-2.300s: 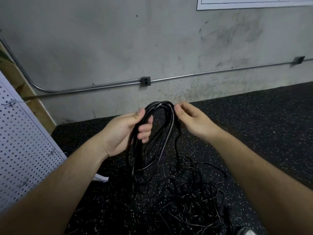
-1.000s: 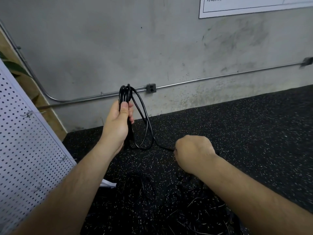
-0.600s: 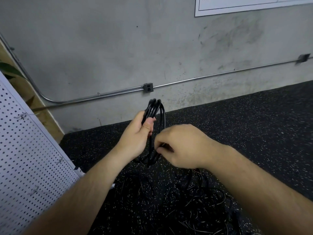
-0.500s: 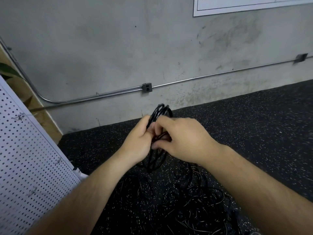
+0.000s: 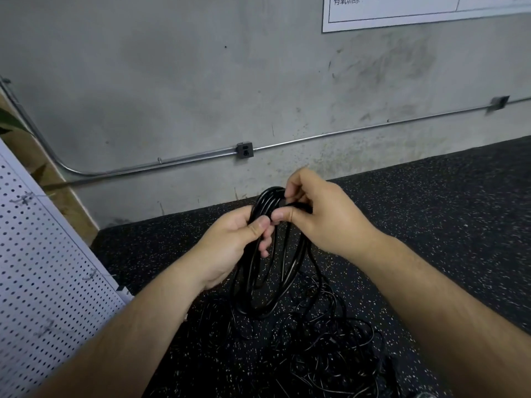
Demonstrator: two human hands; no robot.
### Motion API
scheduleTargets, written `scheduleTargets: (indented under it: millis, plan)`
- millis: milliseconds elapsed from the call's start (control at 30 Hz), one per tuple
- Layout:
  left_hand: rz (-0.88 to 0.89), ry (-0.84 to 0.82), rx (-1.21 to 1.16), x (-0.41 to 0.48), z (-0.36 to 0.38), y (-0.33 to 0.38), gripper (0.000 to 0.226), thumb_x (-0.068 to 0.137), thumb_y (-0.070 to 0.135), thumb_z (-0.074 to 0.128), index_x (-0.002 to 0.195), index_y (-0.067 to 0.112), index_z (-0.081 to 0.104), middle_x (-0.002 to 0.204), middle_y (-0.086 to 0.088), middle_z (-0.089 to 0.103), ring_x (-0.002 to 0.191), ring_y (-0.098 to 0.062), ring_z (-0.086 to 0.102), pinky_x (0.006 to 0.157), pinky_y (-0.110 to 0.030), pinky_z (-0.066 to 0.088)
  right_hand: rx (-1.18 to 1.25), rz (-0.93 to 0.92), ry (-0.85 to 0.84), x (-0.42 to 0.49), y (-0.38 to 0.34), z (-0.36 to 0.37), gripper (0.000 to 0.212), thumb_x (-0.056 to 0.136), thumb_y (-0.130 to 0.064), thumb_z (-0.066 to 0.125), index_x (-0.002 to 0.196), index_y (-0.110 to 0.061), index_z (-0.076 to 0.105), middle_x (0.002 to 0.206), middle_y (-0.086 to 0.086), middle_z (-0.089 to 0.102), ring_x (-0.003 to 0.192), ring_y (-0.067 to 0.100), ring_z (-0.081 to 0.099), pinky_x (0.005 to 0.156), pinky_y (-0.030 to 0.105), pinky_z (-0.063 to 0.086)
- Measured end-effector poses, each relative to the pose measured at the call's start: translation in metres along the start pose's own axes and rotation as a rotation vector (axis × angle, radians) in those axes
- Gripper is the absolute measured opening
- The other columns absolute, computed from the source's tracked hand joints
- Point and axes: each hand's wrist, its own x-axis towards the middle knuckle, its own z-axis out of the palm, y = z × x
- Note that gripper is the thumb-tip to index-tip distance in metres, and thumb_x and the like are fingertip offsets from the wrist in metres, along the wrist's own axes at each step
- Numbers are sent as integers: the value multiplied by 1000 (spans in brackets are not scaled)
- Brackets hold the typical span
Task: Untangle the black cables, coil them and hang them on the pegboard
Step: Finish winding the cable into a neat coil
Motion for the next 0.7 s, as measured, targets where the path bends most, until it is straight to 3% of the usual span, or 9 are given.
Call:
scheduleTargets:
  millis: [100, 167, 267, 333, 400, 467, 567, 633, 700]
  plan:
    - [41, 51, -198, -1, -2, 7, 16, 96, 20, 61, 101, 4, 64, 75, 1, 54, 64, -12, 48, 65, -29, 47, 117, 52, 73, -1, 8, 1, 32, 85, -34, 81, 95, -24, 51, 80, -4, 62, 68, 6, 54, 67, 29, 52]
    - [54, 118, -309, -1, -6, 14, 15, 95, 18, 57, 99, 5, 62, 74, 1, 53, 63, -12, 46, 66, -30, 46, 333, 131, 78, -3, 13, 4, 26, 92, -29, 74, 93, -18, 50, 71, -1, 59, 62, 13, 54, 63, 35, 54]
    - [116, 212, -459, 3, -21, 30, 14, 99, 19, 46, 98, 10, 57, 73, 4, 49, 62, -9, 44, 67, -28, 48, 339, 260, -128, -15, 25, 14, 26, 101, -36, 58, 90, -13, 54, 66, 1, 64, 61, 19, 63, 73, 33, 55]
    - [198, 295, -555, 5, -42, 39, 18, 104, 20, 38, 97, 14, 54, 73, 7, 47, 61, -7, 44, 68, -26, 50, 287, 345, -336, -27, 39, 22, 34, 103, -44, 50, 88, -14, 60, 75, 1, 70, 78, 23, 72, 91, 43, 54]
    - [249, 382, -589, 5, -64, 44, 22, 107, 20, 34, 96, 18, 52, 73, 10, 47, 61, -6, 44, 71, -25, 47, 339, 431, -431, -36, 50, 28, 34, 107, -39, 44, 92, -14, 62, 79, 2, 69, 85, 25, 71, 98, 50, 51]
    - [242, 433, -536, 6, -75, 41, 22, 108, 20, 34, 97, 18, 53, 73, 10, 48, 62, -6, 44, 72, -26, 44, 399, 466, -361, -39, 53, 29, 29, 109, -31, 40, 98, -10, 57, 74, 2, 59, 75, 22, 66, 89, 47, 53]
    - [196, 467, -480, 7, -73, 32, 22, 109, 16, 35, 97, 16, 54, 75, 7, 50, 64, -7, 46, 70, -27, 46, 552, 486, -143, -32, 40, 30, 20, 110, -29, 36, 108, -11, 46, 71, -2, 45, 59, 13, 45, 58, 32, 48]
    - [195, 445, -498, 7, -69, 29, 21, 108, 16, 37, 98, 15, 54, 76, 6, 51, 66, -9, 46, 67, -27, 49, 570, 500, -14, -24, 28, 31, 16, 110, -31, 35, 105, -17, 42, 75, -1, 46, 55, 9, 39, 49, 25, 36]
    - [197, 426, -512, 7, -65, 28, 18, 107, 16, 38, 99, 14, 54, 78, 4, 51, 67, -10, 46, 67, -27, 49, 429, 451, 68, -19, 21, 33, 15, 110, -27, 37, 99, -18, 41, 75, -1, 50, 51, 6, 39, 46, 24, 34]
